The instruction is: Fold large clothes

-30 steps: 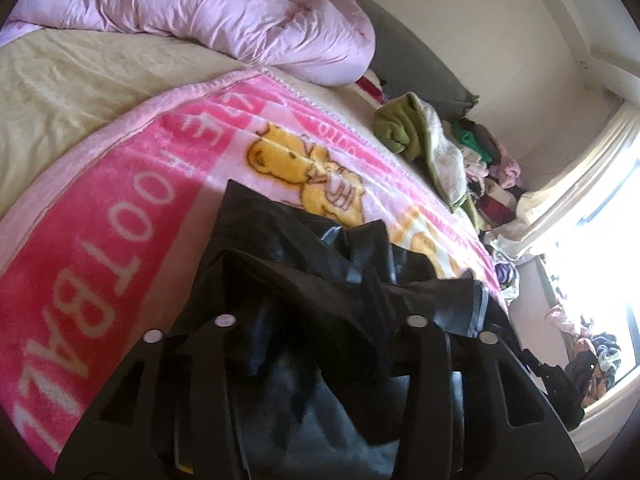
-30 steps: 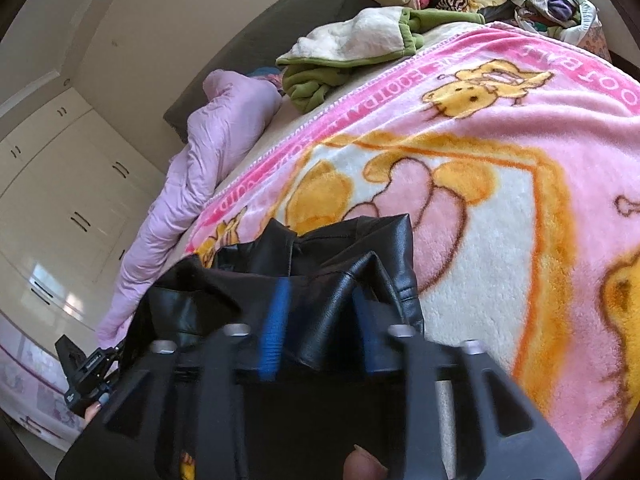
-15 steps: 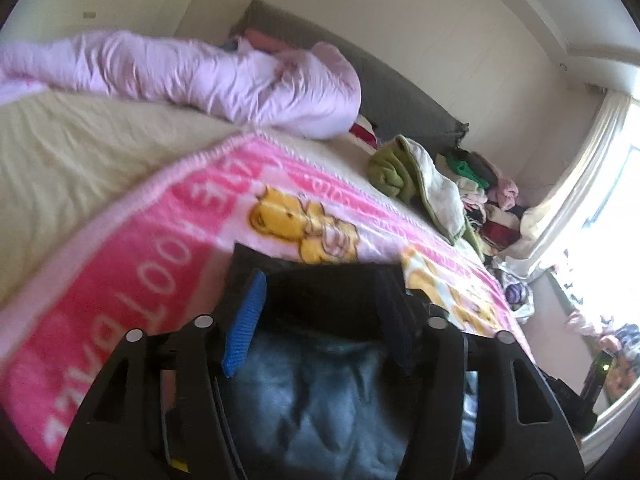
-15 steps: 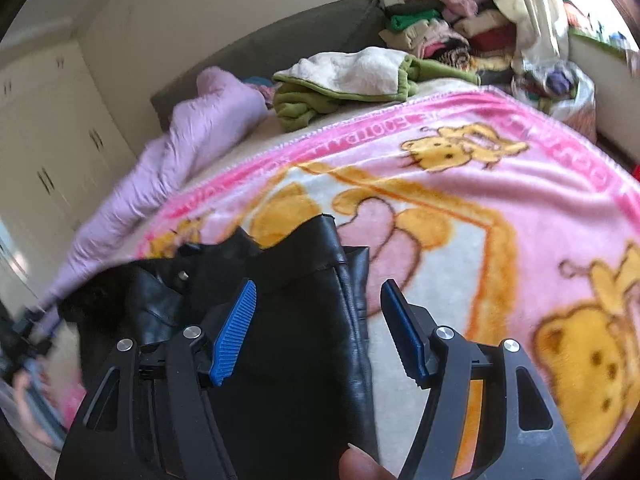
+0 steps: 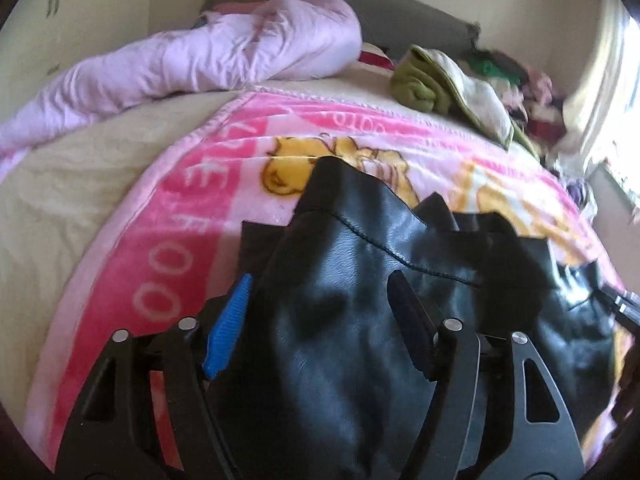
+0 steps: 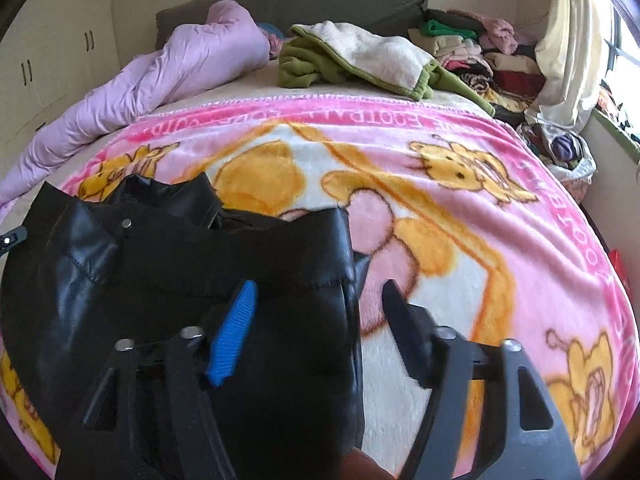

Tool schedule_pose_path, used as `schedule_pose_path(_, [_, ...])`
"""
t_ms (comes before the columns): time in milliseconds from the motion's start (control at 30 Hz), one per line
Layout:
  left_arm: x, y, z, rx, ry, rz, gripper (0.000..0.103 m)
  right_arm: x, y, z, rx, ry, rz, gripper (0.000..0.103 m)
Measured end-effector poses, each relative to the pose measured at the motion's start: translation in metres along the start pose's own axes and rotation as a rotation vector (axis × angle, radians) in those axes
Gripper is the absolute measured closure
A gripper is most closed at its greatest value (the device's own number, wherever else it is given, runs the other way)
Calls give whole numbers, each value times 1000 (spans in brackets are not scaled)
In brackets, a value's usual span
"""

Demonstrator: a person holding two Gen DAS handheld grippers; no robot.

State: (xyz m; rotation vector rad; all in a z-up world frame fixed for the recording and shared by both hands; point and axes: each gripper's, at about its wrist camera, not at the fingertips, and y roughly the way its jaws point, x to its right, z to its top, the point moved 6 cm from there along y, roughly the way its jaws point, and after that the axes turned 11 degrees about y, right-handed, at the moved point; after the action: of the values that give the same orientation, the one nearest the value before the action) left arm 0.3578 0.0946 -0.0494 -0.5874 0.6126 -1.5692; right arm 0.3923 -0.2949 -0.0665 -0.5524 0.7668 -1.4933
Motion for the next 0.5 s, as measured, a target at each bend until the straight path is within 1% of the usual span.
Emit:
schedule_pose_path(33, [1, 3, 0, -2, 19, 17, 70, -1, 2, 0, 4, -6, 3, 68])
schedule_pose_path(67, [1, 4, 0, 0, 31, 34, 77, 0, 2, 1, 14, -6, -8, 71])
schedule_pose_path(100, [-2, 3, 0, 7, 34, 37, 87, 1, 2, 1, 20, 3, -10, 81])
schedule_pose_path(133, [-3, 0, 1, 17, 26, 24, 90, 3, 0, 2, 29, 19, -3, 84])
schedule_pose_path(200, [-5, -10, 6, 53, 23, 13, 97, 7, -8, 4, 51, 47, 1, 85])
schedule_pose_path(233, [-4, -16, 8, 74, 30, 12, 98, 10, -13, 6, 63, 64, 14, 86])
schedule_pose_path(400, [1, -50, 26, 183, 20, 4, 100, 20, -49, 27, 125, 195, 157, 86])
schedule_pose_path(500, [0, -64, 38, 233, 1, 21, 100, 23, -63, 42, 147, 273, 213, 86])
